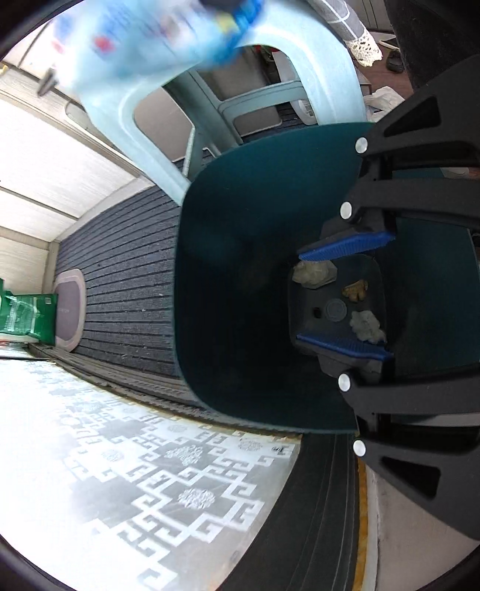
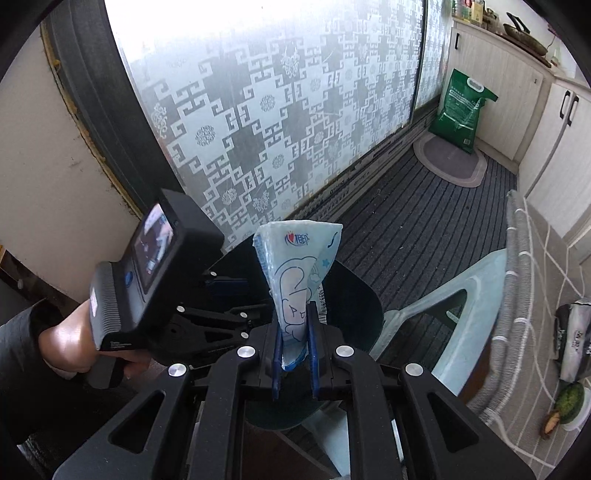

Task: Collect trash
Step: 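Carry the lid and wipes pack over the teal bin and open both tools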

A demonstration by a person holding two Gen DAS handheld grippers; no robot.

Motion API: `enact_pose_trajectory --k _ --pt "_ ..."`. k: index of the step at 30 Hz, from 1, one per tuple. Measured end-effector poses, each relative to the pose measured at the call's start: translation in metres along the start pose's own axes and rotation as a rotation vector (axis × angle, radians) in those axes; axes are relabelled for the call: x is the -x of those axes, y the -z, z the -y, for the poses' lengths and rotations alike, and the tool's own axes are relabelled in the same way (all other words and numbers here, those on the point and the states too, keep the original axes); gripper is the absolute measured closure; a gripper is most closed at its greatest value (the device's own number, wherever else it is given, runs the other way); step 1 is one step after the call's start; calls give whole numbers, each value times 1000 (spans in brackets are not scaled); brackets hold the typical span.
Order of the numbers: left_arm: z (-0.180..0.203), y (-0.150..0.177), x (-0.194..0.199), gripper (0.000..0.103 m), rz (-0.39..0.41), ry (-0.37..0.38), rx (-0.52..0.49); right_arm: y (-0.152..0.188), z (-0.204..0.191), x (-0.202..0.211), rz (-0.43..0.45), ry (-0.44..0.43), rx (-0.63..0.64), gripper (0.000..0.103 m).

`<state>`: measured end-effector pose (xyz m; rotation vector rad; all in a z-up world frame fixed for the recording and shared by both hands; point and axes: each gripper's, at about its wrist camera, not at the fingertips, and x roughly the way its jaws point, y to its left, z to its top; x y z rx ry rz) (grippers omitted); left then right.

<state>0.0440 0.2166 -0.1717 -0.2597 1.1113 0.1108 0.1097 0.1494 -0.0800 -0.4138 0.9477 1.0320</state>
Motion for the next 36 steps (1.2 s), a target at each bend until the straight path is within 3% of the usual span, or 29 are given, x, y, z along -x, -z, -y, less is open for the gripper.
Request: enact_pose_trajectory --k 7,10,18,24,33,34,36 --pt "-7 -5 26 69 95 -7 1 4 -13 -37 -81 17 24 92" --pt "-10 -8 37 80 137 -18 17 4 -18 -50 -105 15 28 92" --pt "-16 -15 73 87 282 -5 63 19 -27 -90 -187 -27 -8 92" --pt "-16 -18 101 87 405 33 79 35 -30 -125 -265 -56 -35 91" --pt "-5 -20 146 87 601 128 64 52 -37 -157 -330 -22 -19 86" --pt "-4 -20 151 86 618 138 64 52 -37 -160 -334 -15 -17 86" --pt "-2 -21 160 73 649 161 66 53 -37 -162 -340 -10 -13 76"
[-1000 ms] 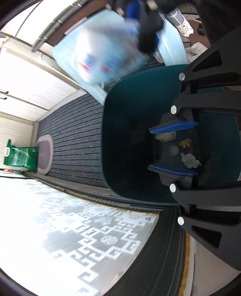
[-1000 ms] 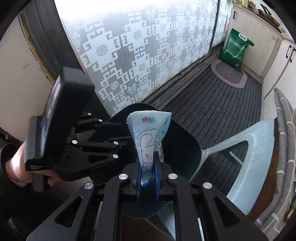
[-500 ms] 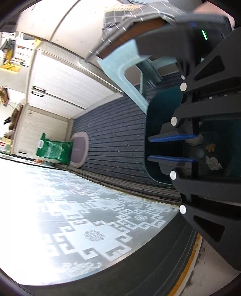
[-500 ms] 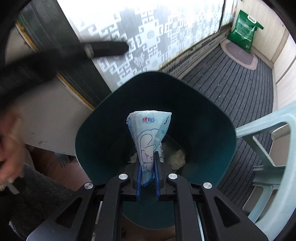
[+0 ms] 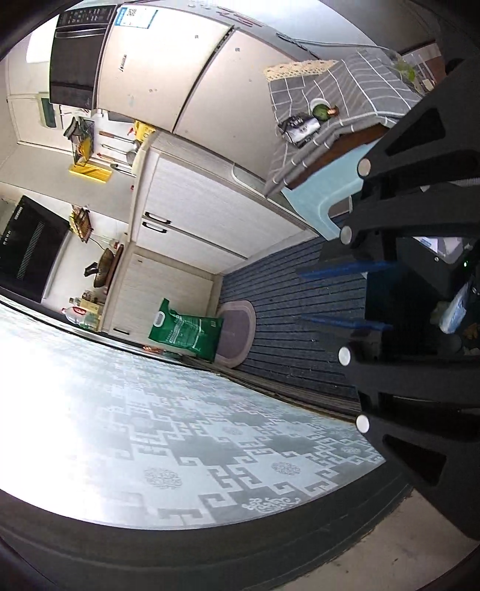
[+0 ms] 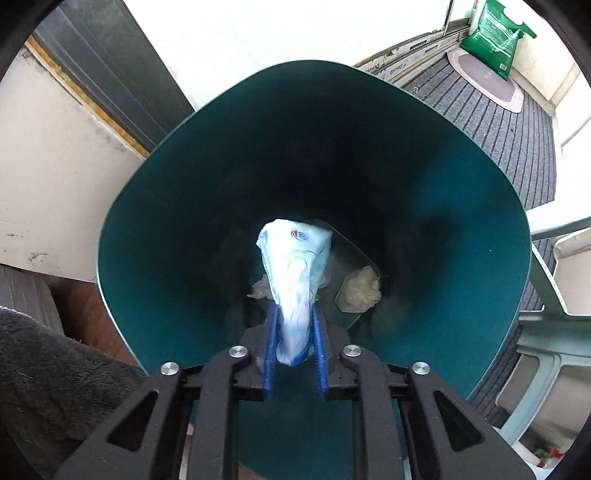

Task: Collect trash
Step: 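Carry the lid and wipes pack over the teal bin and open both tools, then move both open tools back over the trash on the stool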

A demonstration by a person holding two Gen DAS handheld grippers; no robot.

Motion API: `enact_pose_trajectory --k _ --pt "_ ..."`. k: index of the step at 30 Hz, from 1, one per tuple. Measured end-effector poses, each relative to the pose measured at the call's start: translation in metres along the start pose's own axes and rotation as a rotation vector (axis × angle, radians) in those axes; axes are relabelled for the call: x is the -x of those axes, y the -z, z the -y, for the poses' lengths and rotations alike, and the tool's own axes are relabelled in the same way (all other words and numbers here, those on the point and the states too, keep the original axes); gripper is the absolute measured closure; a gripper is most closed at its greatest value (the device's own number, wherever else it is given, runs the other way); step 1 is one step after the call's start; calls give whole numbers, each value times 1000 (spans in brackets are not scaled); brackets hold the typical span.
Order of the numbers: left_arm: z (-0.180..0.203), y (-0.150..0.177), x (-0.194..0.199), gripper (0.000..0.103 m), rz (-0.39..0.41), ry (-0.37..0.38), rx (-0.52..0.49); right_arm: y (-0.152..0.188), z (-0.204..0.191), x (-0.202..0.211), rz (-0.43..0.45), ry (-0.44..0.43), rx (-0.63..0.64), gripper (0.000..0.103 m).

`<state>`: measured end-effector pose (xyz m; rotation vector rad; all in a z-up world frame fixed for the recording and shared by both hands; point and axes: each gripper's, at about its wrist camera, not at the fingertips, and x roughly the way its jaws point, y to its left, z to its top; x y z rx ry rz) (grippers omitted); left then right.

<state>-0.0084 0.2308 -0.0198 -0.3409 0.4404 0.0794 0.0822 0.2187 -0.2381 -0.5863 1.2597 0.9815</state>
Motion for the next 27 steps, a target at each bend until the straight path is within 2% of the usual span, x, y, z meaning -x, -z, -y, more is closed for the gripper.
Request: enact_pose_trajectory --k 2,5,10,17,21,25,27 --pt "4 -4 6 67 32 17 1 1 1 -1 5 2 0 62" --pt "5 -7 13 67 64 32 9 -1 -4 6 44 -5 25 62" --pt "2 -13 18 57 79 29 30 -4 -11 40 158 -19 61 62" --pt "8 -20 31 57 156 43 42 -6 -19 105 345 -27 97 80" --pt "16 -26 43 57 233 52 47 0 -17 156 475 28 109 80" --pt "26 -31 51 57 298 87 75 8 -3 192 545 111 87 80" --pt "34 -34 50 57 297 108 79 16 15 208 569 96 38 80"
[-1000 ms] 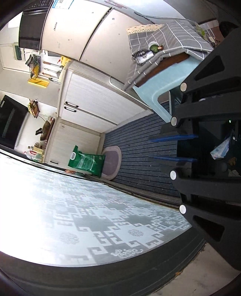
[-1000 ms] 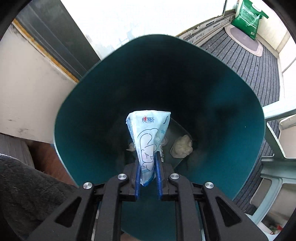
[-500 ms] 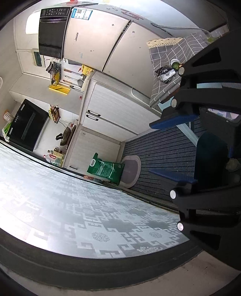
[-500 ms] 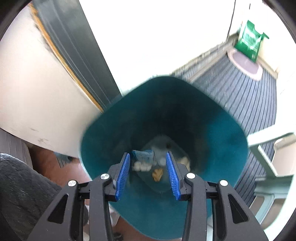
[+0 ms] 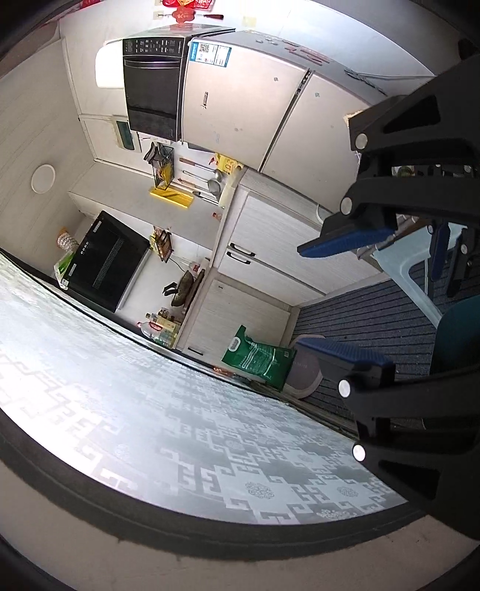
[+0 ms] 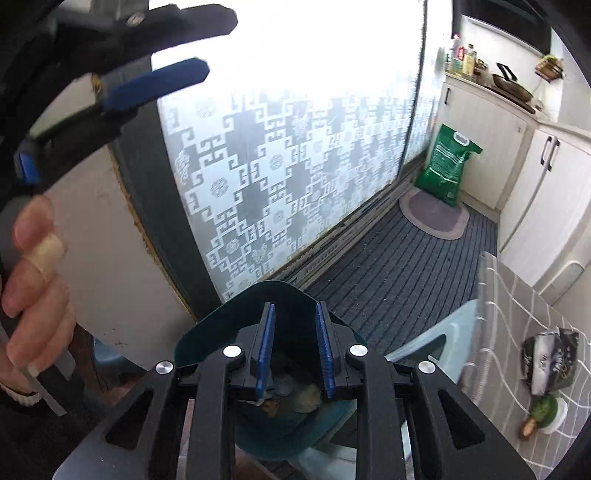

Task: Collect trash
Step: 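Move both open tools back over the trash on the stool, then grasp the brown nut shell with the left tool while the right tool grasps the white round cap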

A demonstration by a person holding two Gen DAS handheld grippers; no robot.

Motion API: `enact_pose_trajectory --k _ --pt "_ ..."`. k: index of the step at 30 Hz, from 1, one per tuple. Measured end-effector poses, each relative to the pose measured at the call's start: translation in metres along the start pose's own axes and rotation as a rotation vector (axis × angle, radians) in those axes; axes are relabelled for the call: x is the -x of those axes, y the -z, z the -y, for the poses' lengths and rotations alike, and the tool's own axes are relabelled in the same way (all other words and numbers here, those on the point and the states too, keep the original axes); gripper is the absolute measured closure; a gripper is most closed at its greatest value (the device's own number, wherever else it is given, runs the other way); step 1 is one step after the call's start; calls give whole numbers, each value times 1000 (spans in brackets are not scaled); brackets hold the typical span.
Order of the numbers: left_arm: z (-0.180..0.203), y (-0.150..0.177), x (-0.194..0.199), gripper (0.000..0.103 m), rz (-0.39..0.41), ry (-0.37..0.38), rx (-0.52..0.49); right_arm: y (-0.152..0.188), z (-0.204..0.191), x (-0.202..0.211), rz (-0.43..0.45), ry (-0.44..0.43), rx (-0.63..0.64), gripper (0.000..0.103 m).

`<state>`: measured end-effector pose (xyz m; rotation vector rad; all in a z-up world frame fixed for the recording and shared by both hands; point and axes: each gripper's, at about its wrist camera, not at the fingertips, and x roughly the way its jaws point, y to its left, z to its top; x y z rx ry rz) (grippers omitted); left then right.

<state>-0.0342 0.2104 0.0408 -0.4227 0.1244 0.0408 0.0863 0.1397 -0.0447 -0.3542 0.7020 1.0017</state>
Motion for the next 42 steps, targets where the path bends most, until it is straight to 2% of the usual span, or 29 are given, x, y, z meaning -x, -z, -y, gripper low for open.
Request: enact_pose_trajectory --k 2,5,8,13,17,19,21,25,30,34,42 --pt "9 0 -4 56 1 13 -9 0 21 18 32 -3 -46 80" --pt "26 4 -15 56 -12 28 -22 4 54 47 78 37 -94 80" --pt "43 15 -30 58 -52 47 -51 14 92 70 108 58 -166 79" --pt "81 36 -61 65 -157 86 -134 40 145 94 114 112 -248 77" --pt "109 57 -85 72 -252 118 -203 62 170 104 84 132 -248 74" --pt "121 70 -98 72 -311 126 -227 73 182 112 85 134 -272 72" --pt "132 83 -110 71 -370 139 -249 80 190 115 82 132 -286 66" --pt "152 106 -125 69 -444 136 -327 94 201 120 84 114 -312 65" --pt "160 125 -137 69 -525 173 -357 102 214 129 107 85 -354 65" --pt "168 134 -141 69 -549 185 -383 107 221 132 118 69 -383 65" --pt "171 149 -151 69 -613 161 -415 107 218 123 130 15 -413 65"
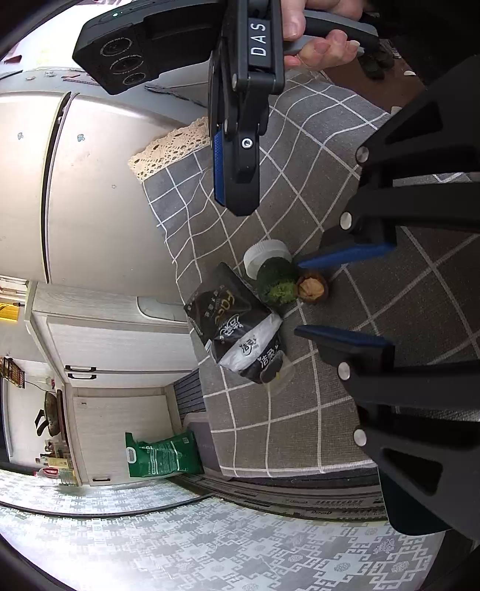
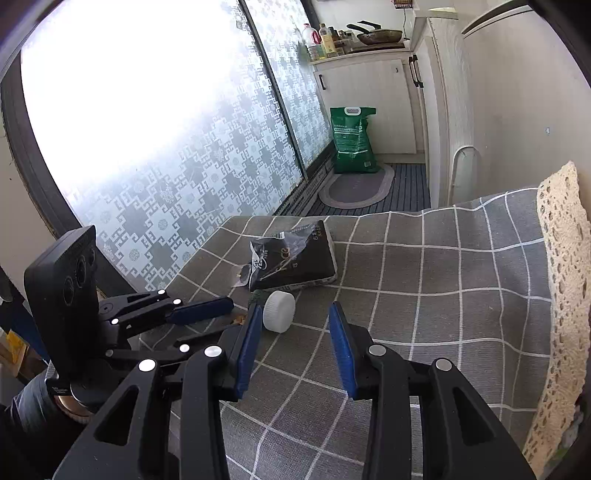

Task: Collect trash
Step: 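Grasp the brown nut shell with the left tool while the right tool grasps the white round cap, then carry the nut shell and white cap over the teal bin and release both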

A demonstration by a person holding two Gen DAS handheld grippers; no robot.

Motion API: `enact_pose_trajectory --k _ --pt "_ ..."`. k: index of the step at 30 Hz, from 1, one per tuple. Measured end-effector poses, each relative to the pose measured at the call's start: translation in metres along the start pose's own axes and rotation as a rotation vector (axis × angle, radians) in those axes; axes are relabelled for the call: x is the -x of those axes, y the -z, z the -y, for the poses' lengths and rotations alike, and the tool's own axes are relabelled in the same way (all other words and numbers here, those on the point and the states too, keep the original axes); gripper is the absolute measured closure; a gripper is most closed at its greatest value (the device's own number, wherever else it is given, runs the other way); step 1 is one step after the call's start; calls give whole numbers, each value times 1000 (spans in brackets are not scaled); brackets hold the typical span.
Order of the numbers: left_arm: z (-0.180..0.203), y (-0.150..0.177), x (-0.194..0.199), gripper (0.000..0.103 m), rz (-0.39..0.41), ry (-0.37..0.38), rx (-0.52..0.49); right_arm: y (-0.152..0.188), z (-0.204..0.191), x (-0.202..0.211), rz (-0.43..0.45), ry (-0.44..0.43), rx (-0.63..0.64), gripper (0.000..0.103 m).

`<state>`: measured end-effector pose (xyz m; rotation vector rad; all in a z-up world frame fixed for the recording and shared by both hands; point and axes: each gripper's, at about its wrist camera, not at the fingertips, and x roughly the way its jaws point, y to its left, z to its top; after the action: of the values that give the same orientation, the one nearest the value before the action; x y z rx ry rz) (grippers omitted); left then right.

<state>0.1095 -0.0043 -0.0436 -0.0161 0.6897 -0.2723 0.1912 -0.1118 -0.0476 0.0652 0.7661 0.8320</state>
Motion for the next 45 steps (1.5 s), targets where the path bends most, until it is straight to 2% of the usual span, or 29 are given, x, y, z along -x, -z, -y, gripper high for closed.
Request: enact_pose_trajectory --k 3,7,11,17,25,33,45 --pt "-1 1 -2 71 -7 -8 0 1 -5 -6 10 -3 -12 65" --pt "-1 1 -4 82 -12 9 6 0 -13 -13 2 -12 -3 65" --pt "-2 1 -2 82 -6 15 3 0 -16 -18 -7 -6 7 65" --pt "-12 -2 15 83 59 26 41 -2 -17 -20 -8 13 14 65" --pt "-29 -5 33 82 116 13 100 -2 -20 -27 -22 40 25 72" --pt "-49 -6 51 82 168 -7 149 -2 -15 -29 -41 44 15 92" --pt "-90 -1 81 82 239 -81 264 -10 -31 -19 -20 141 82 94"
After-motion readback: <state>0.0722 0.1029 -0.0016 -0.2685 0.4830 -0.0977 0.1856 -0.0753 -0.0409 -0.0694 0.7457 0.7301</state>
